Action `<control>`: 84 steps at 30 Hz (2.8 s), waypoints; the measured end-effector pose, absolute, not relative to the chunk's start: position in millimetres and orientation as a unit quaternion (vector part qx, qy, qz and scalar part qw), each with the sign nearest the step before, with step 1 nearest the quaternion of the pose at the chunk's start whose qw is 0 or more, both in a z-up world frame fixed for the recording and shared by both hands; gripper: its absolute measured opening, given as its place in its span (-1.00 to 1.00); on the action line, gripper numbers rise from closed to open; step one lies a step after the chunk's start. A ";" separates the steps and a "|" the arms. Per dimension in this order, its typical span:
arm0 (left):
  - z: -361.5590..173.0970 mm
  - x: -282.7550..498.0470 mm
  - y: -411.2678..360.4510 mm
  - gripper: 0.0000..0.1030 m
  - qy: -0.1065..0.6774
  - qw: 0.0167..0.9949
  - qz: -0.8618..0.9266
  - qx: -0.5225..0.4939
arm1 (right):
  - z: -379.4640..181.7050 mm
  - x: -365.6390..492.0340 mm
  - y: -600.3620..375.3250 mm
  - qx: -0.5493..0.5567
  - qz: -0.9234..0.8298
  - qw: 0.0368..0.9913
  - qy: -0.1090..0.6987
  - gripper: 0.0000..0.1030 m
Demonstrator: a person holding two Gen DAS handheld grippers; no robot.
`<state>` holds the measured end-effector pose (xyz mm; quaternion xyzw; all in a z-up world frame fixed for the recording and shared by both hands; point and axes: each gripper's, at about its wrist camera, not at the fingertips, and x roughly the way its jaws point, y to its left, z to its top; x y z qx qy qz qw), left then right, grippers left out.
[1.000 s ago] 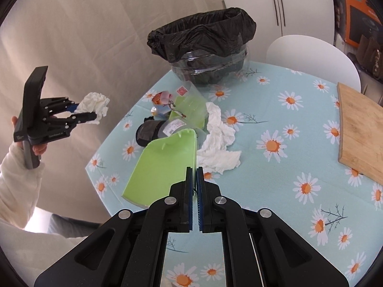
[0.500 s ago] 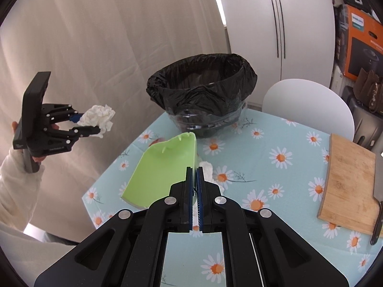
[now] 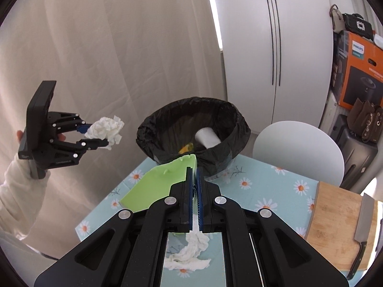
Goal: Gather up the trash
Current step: 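Carry the tissue and green lid up toward the black trash bin, then open the left tool to drop the tissue while the right tool drops the green lid into the bin, then move both open tools back over the remaining trash on the table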
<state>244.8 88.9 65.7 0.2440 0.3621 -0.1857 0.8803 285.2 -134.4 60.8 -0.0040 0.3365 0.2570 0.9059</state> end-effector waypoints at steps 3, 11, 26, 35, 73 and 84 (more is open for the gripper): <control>68.7 260.4 88.5 -0.41 0.356 0.881 -0.199 0.241 | 66.0 302.0 -128.9 -0.006 0.254 0.908 0.334 -0.95; 67.0 303.8 92.5 -0.41 0.343 0.887 -0.221 0.217 | 75.9 349.8 -105.9 -0.018 0.252 0.909 0.332 -0.94; 28.3 383.2 92.3 -0.41 0.365 0.869 -0.273 0.193 | 65.9 433.9 -66.6 -0.041 0.258 0.898 0.354 -0.94; 6.6 423.9 82.3 -0.42 0.388 0.852 -0.289 0.202 | 39.2 478.7 -54.4 -0.047 0.242 0.891 0.381 -0.94; 31.7 386.3 101.2 0.88 0.380 0.881 -0.211 0.187 | 34.0 435.1 -63.5 -0.074 0.215 0.910 0.345 0.68; 29.3 336.4 111.8 0.88 0.386 0.890 -0.177 0.166 | 27.7 387.6 -66.3 -0.077 0.224 0.903 0.358 0.70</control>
